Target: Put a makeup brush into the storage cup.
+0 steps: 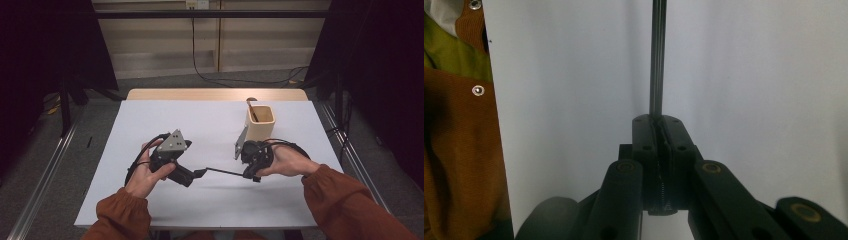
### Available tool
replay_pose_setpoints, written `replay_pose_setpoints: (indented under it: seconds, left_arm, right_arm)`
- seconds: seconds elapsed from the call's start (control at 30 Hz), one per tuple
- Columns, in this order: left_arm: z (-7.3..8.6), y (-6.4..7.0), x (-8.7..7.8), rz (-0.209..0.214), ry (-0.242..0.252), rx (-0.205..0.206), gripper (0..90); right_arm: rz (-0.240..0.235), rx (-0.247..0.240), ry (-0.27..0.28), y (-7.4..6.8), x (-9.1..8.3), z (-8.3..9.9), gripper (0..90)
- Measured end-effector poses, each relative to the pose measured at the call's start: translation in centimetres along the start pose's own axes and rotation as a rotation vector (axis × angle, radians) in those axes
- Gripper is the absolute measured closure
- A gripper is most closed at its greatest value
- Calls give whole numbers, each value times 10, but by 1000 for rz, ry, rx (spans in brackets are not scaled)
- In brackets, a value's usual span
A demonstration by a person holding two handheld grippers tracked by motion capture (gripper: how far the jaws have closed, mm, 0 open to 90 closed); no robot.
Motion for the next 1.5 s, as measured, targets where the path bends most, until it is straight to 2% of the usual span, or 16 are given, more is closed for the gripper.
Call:
replay_pose_setpoints:
  seconds: [0.17,0.27,0.4,0.47,0.6,0.67,0.73,0.87,1.0,1.1,1.33,1.5]
  left_arm:
    - [1,-2,8,2,-24,16,39]
    - [5,-1,14,19,-56,25,47]
    - [8,2,20,61,-107,63,57]
    - [9,3,23,74,-128,65,58]
    - [8,2,28,70,-151,74,78]
    - [10,4,33,80,-173,81,79]
    - [13,5,38,69,-200,91,95]
    - [16,8,45,84,-234,99,105]
    - [12,11,48,103,-243,94,112]
    - [10,14,50,134,-246,80,122]
    - [14,21,52,222,-325,51,96]
    - [17,23,51,263,-354,60,81]
  right_arm:
    - [-10,-13,-10,-2,2,0,862]
    - [-12,-25,-32,-4,3,0,862]
    - [-15,-24,-46,-5,2,-1,862]
    - [-14,-33,-51,-4,0,-2,862]
    - [-19,-43,-77,-4,-1,-2,862]
    - [-22,-47,-84,-5,0,-2,862]
    - [-23,-54,-93,-4,2,-2,862]
    - [-27,-55,-102,-5,2,-2,862]
    - [-23,-53,-103,-5,1,-2,862]
    - [-26,-57,-101,-6,1,-3,862]
    - [-24,-68,-100,-5,2,-3,861]
    - [-28,-66,-101,-6,4,-4,862]
Point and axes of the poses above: each handheld gripper's, and its own axes: x roughly forward along the jaws, z roughly out of its underside, y roughly to its right, the point moved 8 cm from there along x, roughly forward along the jaws, and after that the axes turned 5 degrees about y, right-handed, at the moved point
